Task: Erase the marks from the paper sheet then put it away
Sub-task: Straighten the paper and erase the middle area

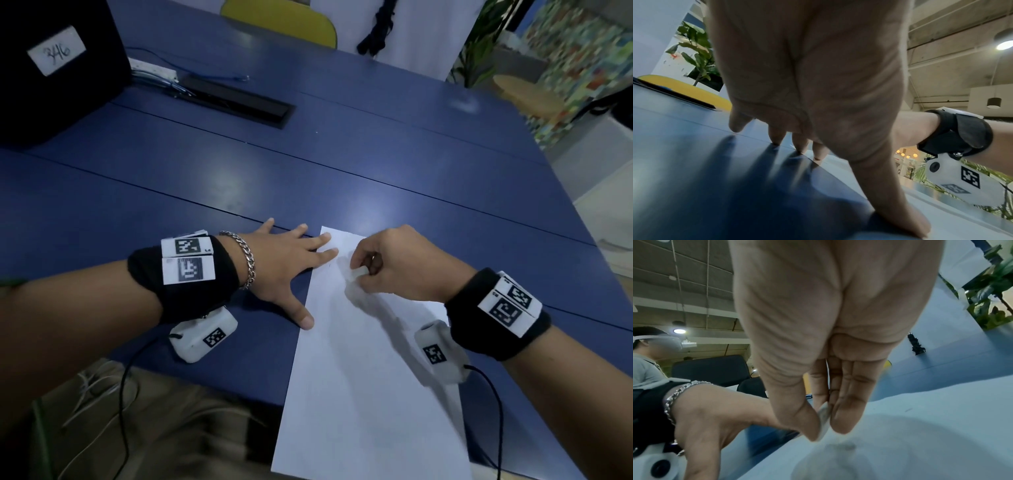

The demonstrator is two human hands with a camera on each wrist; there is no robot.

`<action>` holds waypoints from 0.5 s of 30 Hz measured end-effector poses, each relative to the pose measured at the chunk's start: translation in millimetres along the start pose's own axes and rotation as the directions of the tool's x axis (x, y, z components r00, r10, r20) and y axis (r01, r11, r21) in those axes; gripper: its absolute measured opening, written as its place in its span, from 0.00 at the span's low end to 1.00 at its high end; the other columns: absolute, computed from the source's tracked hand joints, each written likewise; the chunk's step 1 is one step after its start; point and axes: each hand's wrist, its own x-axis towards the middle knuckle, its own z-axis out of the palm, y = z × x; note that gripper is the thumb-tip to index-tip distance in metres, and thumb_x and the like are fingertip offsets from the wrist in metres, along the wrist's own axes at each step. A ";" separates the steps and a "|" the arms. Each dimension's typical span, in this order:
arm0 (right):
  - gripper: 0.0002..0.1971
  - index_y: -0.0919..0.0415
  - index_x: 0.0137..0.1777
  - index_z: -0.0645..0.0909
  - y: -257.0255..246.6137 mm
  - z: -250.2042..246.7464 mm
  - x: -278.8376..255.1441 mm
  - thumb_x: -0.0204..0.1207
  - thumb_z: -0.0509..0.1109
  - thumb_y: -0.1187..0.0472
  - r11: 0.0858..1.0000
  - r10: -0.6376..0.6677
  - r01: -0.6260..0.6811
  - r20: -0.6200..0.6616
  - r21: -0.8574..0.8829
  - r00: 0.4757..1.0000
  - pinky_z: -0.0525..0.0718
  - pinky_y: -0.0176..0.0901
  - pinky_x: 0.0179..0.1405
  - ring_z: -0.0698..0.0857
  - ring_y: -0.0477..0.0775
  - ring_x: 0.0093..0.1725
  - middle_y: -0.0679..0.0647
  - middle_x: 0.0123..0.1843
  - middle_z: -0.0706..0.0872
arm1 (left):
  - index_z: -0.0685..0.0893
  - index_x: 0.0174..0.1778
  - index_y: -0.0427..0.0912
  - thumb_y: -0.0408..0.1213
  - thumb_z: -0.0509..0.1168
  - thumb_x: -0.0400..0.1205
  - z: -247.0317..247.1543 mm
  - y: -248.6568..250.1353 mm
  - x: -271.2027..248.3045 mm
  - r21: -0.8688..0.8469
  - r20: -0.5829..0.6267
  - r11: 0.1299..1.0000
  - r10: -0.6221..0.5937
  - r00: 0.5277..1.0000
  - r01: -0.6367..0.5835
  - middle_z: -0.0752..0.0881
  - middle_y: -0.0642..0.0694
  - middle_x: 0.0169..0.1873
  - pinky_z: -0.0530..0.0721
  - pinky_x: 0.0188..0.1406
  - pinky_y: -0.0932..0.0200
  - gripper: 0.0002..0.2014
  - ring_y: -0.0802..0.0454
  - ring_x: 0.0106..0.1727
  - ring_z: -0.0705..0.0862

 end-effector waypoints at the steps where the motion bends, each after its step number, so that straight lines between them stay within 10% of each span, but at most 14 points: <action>1: 0.09 0.51 0.52 0.90 -2.8 2.0 2.8 0.71 0.78 0.57 1.000 -0.010 0.010 -0.026 0.003 1.000 0.82 0.30 0.38 0.85 0.39 0.36 0.41 0.35 0.87 | 0.36 0.92 0.61 0.84 0.66 0.66 -0.2 -0.1 0.8 -0.001 0.009 1.000 -0.013 1.000 0.013 0.32 0.61 0.90 0.43 0.83 0.15 0.67 0.42 0.92 0.36; 5: 0.09 0.54 0.51 0.90 -8.6 10.6 8.9 0.71 0.76 0.59 0.999 -0.032 0.031 -0.083 -0.011 0.996 0.88 0.45 0.43 0.86 0.47 0.38 0.44 0.36 0.88 | 0.34 0.91 0.62 0.86 0.66 0.63 -1.9 0.3 2.1 0.013 0.033 0.999 -0.039 0.999 0.038 0.30 0.63 0.89 0.41 0.81 0.12 0.69 0.40 0.92 0.35; 11: 0.06 0.48 0.46 0.91 -21.5 9.1 -12.0 0.70 0.80 0.53 0.987 -0.147 0.133 0.179 0.085 0.973 0.84 0.32 0.38 0.88 0.43 0.37 0.42 0.36 0.91 | 0.34 0.91 0.63 0.86 0.66 0.62 -2.6 0.7 3.5 0.003 0.034 0.999 -0.037 0.999 0.037 0.30 0.63 0.89 0.42 0.81 0.13 0.69 0.40 0.92 0.36; 15: 0.09 0.51 0.51 0.91 -8.7 7.2 4.7 0.70 0.78 0.57 0.994 -0.106 0.106 0.004 -0.027 0.994 0.83 0.36 0.39 0.86 0.44 0.36 0.44 0.36 0.89 | 0.34 0.91 0.63 0.86 0.65 0.63 -2.8 1.6 2.5 0.015 0.034 0.999 -0.041 0.999 0.041 0.30 0.63 0.89 0.43 0.81 0.13 0.68 0.40 0.92 0.35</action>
